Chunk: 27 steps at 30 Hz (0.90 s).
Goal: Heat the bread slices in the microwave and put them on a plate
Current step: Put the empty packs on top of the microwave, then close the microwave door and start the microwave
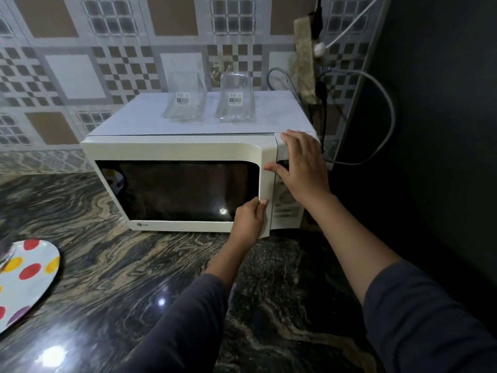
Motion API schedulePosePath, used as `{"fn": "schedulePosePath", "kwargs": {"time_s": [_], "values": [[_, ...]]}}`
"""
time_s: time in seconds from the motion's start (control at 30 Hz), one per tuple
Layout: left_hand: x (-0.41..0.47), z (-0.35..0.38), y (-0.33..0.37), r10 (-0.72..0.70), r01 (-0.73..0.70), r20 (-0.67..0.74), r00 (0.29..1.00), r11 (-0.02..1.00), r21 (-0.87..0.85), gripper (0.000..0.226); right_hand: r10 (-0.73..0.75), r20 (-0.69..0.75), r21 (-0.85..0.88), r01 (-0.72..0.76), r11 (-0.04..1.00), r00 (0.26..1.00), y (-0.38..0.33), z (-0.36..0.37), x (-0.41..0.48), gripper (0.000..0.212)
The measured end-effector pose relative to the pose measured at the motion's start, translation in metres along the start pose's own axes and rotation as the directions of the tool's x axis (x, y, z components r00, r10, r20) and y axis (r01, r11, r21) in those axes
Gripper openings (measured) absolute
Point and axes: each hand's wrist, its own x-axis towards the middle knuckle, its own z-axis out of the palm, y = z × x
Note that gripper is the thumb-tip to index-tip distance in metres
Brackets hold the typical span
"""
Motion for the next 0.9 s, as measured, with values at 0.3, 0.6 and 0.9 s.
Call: {"fn": "schedulePosePath", "kwargs": {"time_s": [0.3, 0.6, 0.9], "values": [[0.009, 0.004, 0.004, -0.028, 0.028, 0.006, 1.0, 0.999, 0.017, 0.036, 0.026, -0.046, -0.06, -0.028, 0.998, 0.999, 0.001, 0.005, 0.004, 0.072], [0.012, -0.001, -0.005, 0.001, 0.001, 0.029, 1.0, 0.999, -0.039, 0.037, 0.018, -0.087, 0.177, -0.003, 0.984, 0.996, 0.004, -0.004, -0.008, 0.06], [0.012, 0.006, -0.014, 0.011, -0.01, 0.01, 1.0, 0.993, -0.114, 0.039, 0.467, 0.304, 0.506, -0.556, 0.659, 0.83, 0.04, 0.039, -0.086, 0.1]]}}
